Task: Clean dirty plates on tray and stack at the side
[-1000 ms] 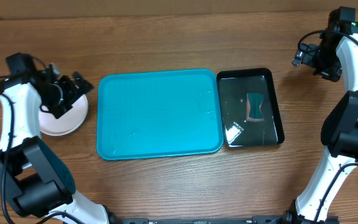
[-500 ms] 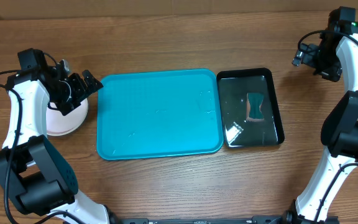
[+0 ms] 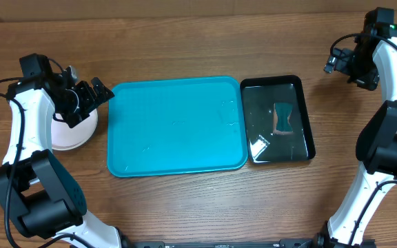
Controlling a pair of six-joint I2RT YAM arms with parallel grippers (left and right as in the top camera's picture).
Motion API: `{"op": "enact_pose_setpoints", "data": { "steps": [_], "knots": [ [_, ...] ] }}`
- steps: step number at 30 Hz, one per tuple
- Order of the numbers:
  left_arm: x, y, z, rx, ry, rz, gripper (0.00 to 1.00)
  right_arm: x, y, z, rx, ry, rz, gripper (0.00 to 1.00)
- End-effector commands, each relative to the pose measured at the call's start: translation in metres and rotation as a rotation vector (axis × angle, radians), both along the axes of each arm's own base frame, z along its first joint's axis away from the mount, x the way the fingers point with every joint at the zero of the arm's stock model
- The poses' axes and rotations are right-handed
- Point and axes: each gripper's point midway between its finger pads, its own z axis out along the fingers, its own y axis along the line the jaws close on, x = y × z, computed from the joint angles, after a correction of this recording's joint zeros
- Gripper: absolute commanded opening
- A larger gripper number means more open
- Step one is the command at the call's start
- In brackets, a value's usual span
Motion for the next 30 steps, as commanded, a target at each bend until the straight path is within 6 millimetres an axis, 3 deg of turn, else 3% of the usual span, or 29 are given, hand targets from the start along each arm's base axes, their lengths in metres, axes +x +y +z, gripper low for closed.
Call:
{"op": "enact_pose_setpoints", "data": {
  "steps": [1,4,8,16,21,25,30],
  "knots": [
    [0.000,-0.003,0.002,-0.004,-0.013,-0.020,1.00,0.006,0.006,0.023,-0.007,-0.055,0.009,1.00],
    [0.000,-0.003,0.002,-0.005,-0.013,-0.020,1.00,0.009,0.019,0.039,-0.014,-0.089,0.039,1.00],
    [0.000,-0.003,0.002,-0.004,-0.013,-0.020,1.00,0.011,0.045,0.079,-0.027,-0.172,0.090,1.00],
    [0.000,-0.003,0.002,-0.004,-0.013,-0.020,1.00,-0.013,0.098,0.203,-0.054,-0.445,0.196,1.00],
    [0.000,-0.003,0.002,-0.004,-0.013,-0.020,1.00,-0.055,0.129,0.286,-0.057,-0.643,0.260,1.00],
    [0.000,-0.003,0.002,-0.005,-0.013,-0.020,1.00,-0.102,0.148,0.346,-0.051,-0.806,0.308,1.00],
    [0.000,-0.003,0.002,-0.004,-0.013,-0.020,1.00,-0.158,0.153,0.395,-0.046,-0.955,0.332,1.00]
  ]
}}
